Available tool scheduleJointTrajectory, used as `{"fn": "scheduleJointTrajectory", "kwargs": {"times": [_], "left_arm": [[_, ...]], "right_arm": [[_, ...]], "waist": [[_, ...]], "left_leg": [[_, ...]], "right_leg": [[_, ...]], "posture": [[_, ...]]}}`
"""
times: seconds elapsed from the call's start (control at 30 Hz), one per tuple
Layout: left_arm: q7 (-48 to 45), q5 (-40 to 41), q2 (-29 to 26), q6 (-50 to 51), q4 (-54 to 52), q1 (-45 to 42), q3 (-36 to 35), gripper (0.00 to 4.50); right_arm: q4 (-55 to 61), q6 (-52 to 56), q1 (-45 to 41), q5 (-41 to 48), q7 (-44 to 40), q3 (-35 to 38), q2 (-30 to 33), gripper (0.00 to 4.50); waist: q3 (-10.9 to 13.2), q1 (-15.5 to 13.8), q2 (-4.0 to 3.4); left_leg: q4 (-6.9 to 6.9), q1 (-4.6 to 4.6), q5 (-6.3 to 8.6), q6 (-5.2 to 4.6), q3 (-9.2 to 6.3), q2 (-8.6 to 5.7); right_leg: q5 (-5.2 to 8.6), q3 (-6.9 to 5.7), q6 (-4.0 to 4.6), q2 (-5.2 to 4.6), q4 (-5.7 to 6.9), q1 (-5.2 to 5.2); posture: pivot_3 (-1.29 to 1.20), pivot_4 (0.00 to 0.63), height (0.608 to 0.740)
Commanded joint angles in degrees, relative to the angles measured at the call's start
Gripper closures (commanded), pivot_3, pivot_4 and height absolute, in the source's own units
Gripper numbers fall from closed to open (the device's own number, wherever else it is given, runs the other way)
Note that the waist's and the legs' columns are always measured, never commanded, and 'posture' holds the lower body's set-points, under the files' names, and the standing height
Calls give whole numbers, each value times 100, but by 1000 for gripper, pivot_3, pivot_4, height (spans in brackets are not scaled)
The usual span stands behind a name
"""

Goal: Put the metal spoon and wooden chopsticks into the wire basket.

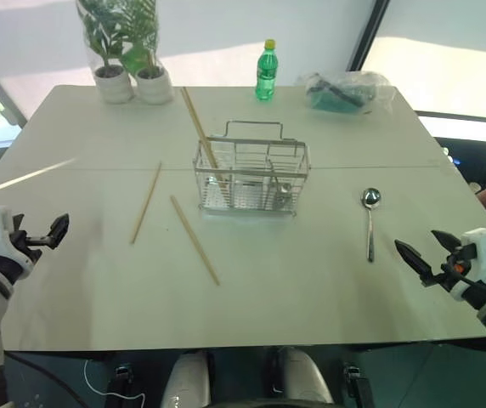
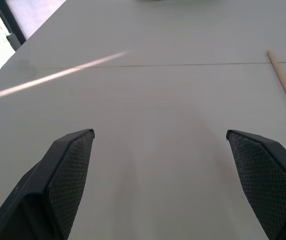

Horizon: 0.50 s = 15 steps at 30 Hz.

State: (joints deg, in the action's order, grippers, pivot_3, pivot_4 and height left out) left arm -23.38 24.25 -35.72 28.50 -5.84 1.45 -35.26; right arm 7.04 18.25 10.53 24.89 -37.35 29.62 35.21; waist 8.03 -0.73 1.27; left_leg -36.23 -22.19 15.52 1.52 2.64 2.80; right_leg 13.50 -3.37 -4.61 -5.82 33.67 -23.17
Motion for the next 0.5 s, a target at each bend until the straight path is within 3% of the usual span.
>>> {"fn": "scheduleJointTrajectory", "kwargs": {"times": [0.03, 0.5], "left_arm": [[34, 9, -130, -43, -230, -41, -116, 0], [94, 13, -182, 79, -238, -86, -95, 0]], "right_arm": [[138, -112, -45, 26, 42, 41, -10, 48], [135, -128, -43, 30, 51, 70, -11, 48]], "waist": [[0, -1, 1], [-2, -1, 4]], "left_leg": [[-1, 1, 0, 0, 0, 0], [-4, 14, 0, 0, 0, 0]], "right_leg": [[0, 0, 0, 0, 1, 1], [1, 2, 0, 0, 28, 1]], "posture": [[0, 150, 717], [0, 150, 717]]}}
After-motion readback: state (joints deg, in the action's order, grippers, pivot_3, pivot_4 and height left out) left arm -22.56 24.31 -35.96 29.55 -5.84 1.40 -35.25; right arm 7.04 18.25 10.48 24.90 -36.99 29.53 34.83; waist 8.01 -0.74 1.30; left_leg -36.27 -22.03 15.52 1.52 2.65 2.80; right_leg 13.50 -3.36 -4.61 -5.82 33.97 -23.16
